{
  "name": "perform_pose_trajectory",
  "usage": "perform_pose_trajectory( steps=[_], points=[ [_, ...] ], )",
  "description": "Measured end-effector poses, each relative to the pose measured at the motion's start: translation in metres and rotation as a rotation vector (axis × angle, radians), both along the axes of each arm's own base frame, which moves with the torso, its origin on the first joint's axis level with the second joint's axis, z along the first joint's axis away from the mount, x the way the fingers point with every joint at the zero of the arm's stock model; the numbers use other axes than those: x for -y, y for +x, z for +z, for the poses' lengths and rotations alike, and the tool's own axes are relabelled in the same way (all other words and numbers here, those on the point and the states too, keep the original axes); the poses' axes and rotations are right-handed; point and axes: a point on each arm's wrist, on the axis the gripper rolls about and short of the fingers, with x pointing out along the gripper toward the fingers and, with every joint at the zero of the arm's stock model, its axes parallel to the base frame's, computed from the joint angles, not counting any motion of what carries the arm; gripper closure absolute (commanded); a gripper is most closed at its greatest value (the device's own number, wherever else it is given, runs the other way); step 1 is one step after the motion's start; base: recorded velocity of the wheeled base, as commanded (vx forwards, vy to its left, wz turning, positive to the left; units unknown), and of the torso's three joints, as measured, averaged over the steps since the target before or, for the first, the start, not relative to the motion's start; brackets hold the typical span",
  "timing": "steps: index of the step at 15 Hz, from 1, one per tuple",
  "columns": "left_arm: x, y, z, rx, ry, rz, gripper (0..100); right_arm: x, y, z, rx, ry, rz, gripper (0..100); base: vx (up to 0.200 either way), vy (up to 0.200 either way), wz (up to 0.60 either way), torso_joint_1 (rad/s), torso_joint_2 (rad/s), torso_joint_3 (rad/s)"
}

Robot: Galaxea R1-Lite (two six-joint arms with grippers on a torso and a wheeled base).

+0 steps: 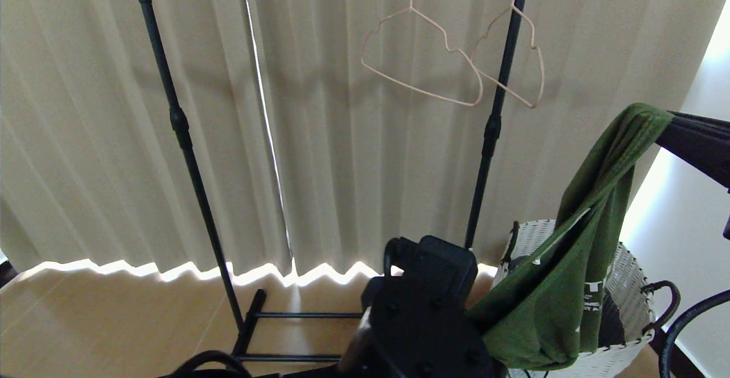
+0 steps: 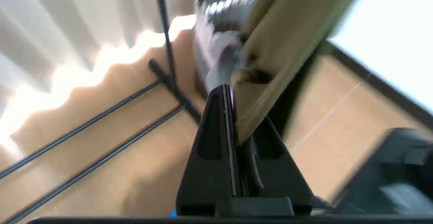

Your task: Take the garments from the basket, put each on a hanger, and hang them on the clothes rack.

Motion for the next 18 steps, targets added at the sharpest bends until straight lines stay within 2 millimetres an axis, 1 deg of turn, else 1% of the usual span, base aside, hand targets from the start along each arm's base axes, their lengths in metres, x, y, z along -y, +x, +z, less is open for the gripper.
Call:
perform_pose_trajectory(
  steps=[2, 3, 5, 7, 8, 10, 13, 15, 17, 18],
  points=[
    [-0.026, -0.013, 0.027, 0.023, -0.077, -0.008, 100, -0.002, 0.003, 0.006, 0.014, 0.009, 0.002, 100, 0.000, 0.000, 0.00, 0.000, 0.00, 0.000],
    [-0.043, -0.019, 0.038, 0.039, -0.105, -0.007, 100, -0.003, 0.005, 0.010, 0.022, 0.014, 0.003, 100, 0.000, 0.000, 0.00, 0.000, 0.00, 0.000],
    [-0.074, -0.022, 0.057, 0.101, -0.136, 0.004, 100, -0.007, 0.010, 0.018, 0.034, 0.021, 0.013, 100, 0.000, 0.000, 0.00, 0.000, 0.00, 0.000],
    [-0.098, -0.021, 0.077, 0.167, -0.174, -0.040, 100, -0.014, 0.013, 0.029, 0.057, 0.034, 0.048, 100, 0.000, 0.000, 0.00, 0.000, 0.00, 0.000],
    [-0.110, -0.020, 0.088, 0.202, -0.201, -0.072, 100, -0.018, 0.016, 0.035, 0.070, 0.042, 0.063, 100, 0.000, 0.000, 0.00, 0.000, 0.00, 0.000],
    [-0.132, -0.010, 0.106, 0.265, -0.241, -0.070, 100, -0.025, 0.023, 0.047, 0.092, 0.056, 0.077, 100, 0.000, 0.000, 0.00, 0.000, 0.00, 0.000],
    [-0.160, 0.010, 0.127, 0.330, -0.220, 0.046, 100, -0.034, 0.035, 0.059, 0.111, 0.068, 0.080, 100, 0.000, 0.000, 0.00, 0.000, 0.00, 0.000],
    [-0.173, 0.018, 0.140, 0.347, -0.180, 0.110, 100, -0.038, 0.041, 0.061, 0.108, 0.066, 0.076, 100, 0.000, 0.000, 0.00, 0.000, 0.00, 0.000],
    [-0.182, 0.024, 0.148, 0.384, -0.103, 0.150, 100, -0.041, 0.046, 0.055, 0.086, 0.053, 0.064, 100, 0.000, 0.000, 0.00, 0.000, 0.00, 0.000],
    [-0.184, 0.027, 0.148, 0.386, -0.068, 0.161, 100, -0.040, 0.050, 0.050, 0.068, 0.043, 0.050, 100, 0.000, 0.000, 0.00, 0.000, 0.00, 0.000]
  ],
)
